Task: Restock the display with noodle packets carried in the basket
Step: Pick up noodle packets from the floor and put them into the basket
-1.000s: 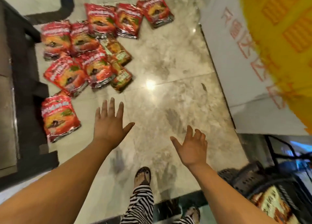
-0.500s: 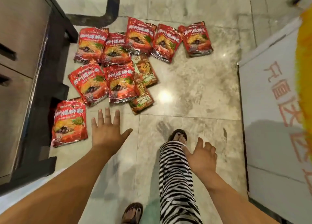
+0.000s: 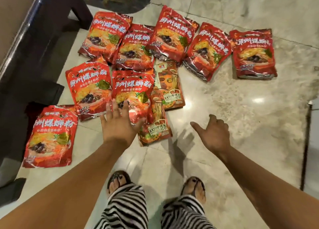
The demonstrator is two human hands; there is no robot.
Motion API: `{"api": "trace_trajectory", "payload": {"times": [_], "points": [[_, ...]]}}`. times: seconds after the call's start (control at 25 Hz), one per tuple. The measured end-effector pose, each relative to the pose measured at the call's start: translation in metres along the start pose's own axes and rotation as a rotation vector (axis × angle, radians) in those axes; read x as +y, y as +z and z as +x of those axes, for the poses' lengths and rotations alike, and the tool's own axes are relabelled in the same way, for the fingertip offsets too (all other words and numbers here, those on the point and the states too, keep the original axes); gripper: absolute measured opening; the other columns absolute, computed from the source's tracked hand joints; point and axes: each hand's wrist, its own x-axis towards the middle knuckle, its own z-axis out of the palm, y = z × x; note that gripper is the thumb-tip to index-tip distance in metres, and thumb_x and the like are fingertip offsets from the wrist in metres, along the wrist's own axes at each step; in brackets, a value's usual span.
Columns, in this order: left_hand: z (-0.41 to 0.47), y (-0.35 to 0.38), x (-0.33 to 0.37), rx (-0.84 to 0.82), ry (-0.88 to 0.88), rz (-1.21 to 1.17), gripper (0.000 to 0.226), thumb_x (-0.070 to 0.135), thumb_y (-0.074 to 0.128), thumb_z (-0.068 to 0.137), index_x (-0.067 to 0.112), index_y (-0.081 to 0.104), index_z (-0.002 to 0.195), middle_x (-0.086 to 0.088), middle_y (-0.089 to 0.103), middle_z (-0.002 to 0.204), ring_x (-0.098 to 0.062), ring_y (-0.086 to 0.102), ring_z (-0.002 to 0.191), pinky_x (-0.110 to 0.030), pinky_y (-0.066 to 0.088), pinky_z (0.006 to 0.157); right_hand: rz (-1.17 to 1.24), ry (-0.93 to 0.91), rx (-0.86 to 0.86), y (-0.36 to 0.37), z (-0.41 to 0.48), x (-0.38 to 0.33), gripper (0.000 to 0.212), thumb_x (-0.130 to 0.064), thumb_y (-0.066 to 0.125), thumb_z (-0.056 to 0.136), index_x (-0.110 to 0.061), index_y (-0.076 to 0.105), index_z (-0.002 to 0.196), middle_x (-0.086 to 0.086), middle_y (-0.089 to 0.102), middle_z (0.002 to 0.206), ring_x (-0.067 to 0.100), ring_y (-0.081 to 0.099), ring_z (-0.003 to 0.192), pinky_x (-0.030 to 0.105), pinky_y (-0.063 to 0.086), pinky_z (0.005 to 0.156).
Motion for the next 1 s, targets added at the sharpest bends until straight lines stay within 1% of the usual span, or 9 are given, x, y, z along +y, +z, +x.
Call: {"api": "trace_trajectory", "payload": {"times": [0.08,0.28,0.4,0.48,0.56,0.68,0.8,0.92,1.0], "points": [[0.046,0.025,-0.016,0.048,0.002,-0.003,0.093,0.079,0.012,0.086,0.023,-0.008,0.157,-0.014,-0.013,0.163,-0.033,-0.012,0.151,-0.050,-0.002,0.121,0.040,-0.047,0.015,0.032,0.047,-0.028,0.084,-0.067,0.050,0.088,-0.008,0.034,0.146,0.026,0.043,0.141,0.042,0.036,0.131,0.046,0.032,0.106],[0.136,0.067,-0.065,0.197,-0.043,-0.087,0.092,0.076,0.022,0.088,0.022,-0.002,0.158,-0.014,-0.010,0.164,-0.032,-0.012,0.151,-0.048,-0.006,0.120,0.130,-0.217,0.070,0.094,0.123,-0.099,0.083,-0.066,0.053,0.086,-0.008,0.039,0.143,0.023,0.046,0.140,0.040,0.037,0.130,0.045,0.034,0.105],[0.181,0.088,-0.101,0.281,-0.103,-0.094,0.093,0.076,0.020,0.088,0.020,-0.002,0.158,-0.016,-0.009,0.164,-0.034,-0.010,0.151,-0.050,-0.003,0.121,0.101,-0.369,0.074,0.120,0.145,-0.144,0.090,-0.072,0.051,0.083,-0.008,0.037,0.144,0.019,0.043,0.144,0.037,0.034,0.134,0.046,0.033,0.108],[0.205,0.100,-0.121,0.331,-0.178,-0.150,0.096,0.079,0.020,0.085,0.020,0.001,0.158,-0.017,-0.006,0.164,-0.035,-0.007,0.151,-0.052,0.000,0.121,0.079,-0.413,0.073,0.136,0.154,-0.173,0.099,-0.078,0.051,0.077,-0.007,0.035,0.144,0.018,0.043,0.144,0.036,0.033,0.135,0.047,0.033,0.109],[0.221,0.110,-0.133,0.373,-0.224,-0.234,0.100,0.082,0.020,0.082,0.019,0.002,0.158,-0.018,-0.004,0.164,-0.037,-0.005,0.151,-0.052,0.001,0.121,0.108,-0.367,0.038,0.150,0.160,-0.193,0.112,-0.084,0.053,0.071,-0.006,0.028,0.148,0.018,0.041,0.147,0.037,0.031,0.138,0.046,0.032,0.110],[0.232,0.122,-0.155,0.383,-0.258,-0.306,0.105,0.085,0.022,0.078,0.021,0.002,0.158,-0.018,-0.004,0.164,-0.038,-0.004,0.151,-0.054,0.002,0.120,0.132,-0.274,-0.001,0.171,0.166,-0.209,0.131,-0.087,0.057,0.065,-0.004,0.009,0.154,0.019,0.033,0.153,0.037,0.028,0.141,0.045,0.031,0.111],[0.229,0.119,-0.175,0.345,-0.360,-0.365,0.105,0.084,0.033,0.079,0.020,0.004,0.157,-0.020,0.001,0.163,-0.043,0.009,0.149,-0.059,0.015,0.117,0.159,-0.214,0.008,0.173,0.168,-0.217,0.136,-0.083,0.064,0.063,-0.003,0.003,0.155,0.019,0.034,0.153,0.039,0.030,0.141,0.045,0.033,0.112],[0.235,0.120,-0.189,0.311,-0.469,-0.573,0.113,0.085,0.050,0.072,0.020,0.007,0.155,-0.023,0.024,0.156,-0.048,0.035,0.136,-0.057,0.035,0.109,0.210,-0.141,0.057,0.177,0.167,-0.220,0.137,-0.079,0.070,0.060,-0.004,0.007,0.154,0.021,0.041,0.148,0.041,0.036,0.137,0.048,0.036,0.110],[0.243,0.118,-0.198,0.280,-0.491,-0.708,0.120,0.085,0.059,0.065,0.019,0.009,0.152,-0.020,0.040,0.147,-0.046,0.045,0.129,-0.056,0.039,0.105,0.233,-0.113,0.063,0.182,0.171,-0.222,0.139,-0.080,0.072,0.056,-0.005,0.007,0.154,0.021,0.044,0.147,0.041,0.039,0.135,0.051,0.037,0.109]]}}
